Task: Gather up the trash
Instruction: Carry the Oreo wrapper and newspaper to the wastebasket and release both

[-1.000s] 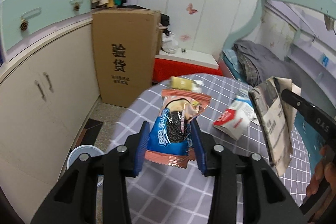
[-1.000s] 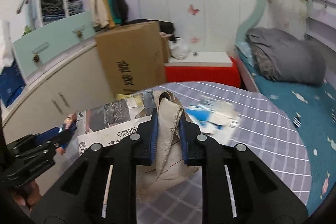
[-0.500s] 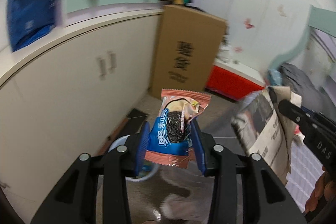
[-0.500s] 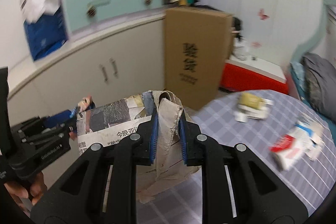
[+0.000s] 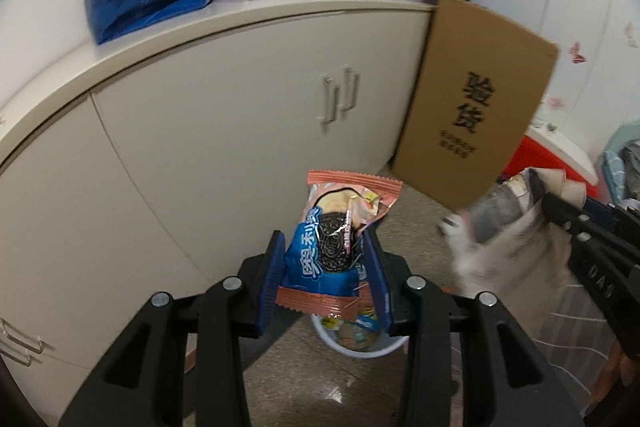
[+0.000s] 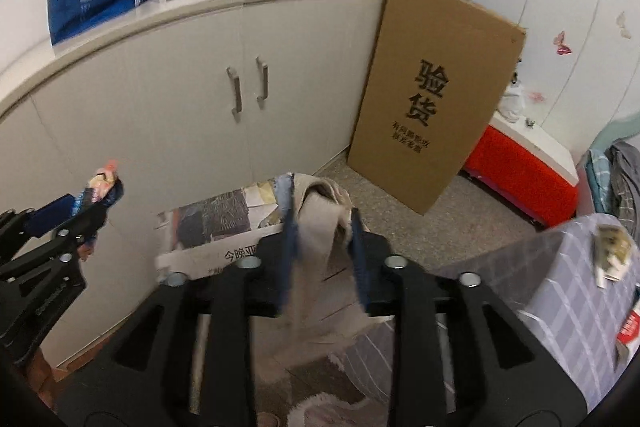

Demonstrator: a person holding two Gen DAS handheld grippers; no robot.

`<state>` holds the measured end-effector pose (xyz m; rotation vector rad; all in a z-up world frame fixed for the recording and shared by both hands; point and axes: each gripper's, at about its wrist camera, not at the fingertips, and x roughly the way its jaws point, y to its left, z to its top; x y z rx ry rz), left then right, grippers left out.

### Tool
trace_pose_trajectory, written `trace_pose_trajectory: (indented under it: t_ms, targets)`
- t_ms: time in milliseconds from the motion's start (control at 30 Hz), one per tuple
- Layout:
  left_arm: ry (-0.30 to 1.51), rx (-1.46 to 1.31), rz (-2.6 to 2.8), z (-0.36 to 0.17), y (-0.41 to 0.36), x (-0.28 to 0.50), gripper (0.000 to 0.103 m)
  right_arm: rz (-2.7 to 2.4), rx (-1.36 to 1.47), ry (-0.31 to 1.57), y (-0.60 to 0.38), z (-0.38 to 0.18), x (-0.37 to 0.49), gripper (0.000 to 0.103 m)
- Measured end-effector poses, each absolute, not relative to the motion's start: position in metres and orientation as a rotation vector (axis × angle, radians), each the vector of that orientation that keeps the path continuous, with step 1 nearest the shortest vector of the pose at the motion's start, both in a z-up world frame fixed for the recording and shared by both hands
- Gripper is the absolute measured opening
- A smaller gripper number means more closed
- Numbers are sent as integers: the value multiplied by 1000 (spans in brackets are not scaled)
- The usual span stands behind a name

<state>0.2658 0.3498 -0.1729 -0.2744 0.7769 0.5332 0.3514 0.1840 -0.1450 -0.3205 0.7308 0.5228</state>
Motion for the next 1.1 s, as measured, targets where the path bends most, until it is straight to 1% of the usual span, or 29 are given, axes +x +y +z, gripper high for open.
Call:
trace_pose_trajectory:
  t_ms: [67,100,133,200,433,600,933,1100]
  targets:
    - [793,-289,538,-181,356,267,39,525,-322,736,194,-156,357,57]
    - [803,-296,533,-185,359,269,39,537,-330,748,200,-164,361,58]
    - [807,-298,531,-188,360,269,39,533,-342,760,204,-169,364,62]
    - [817,-297,521,-192,360,272,39,513,-367,782,207,-178,367,63]
    - [832,-318,462,-199,348,286,39,496,-384,776,199,-170,364,70]
    - [835,-316,437,-197,337,295,39,495,-356,769,185,-161,363,71]
    - [857,-307,386,-190,318,318,39,488,-263,793,165,-161,372,71]
    - [861,-275,373,-186,309,334,40,487,-164,780,153,-155,375,71]
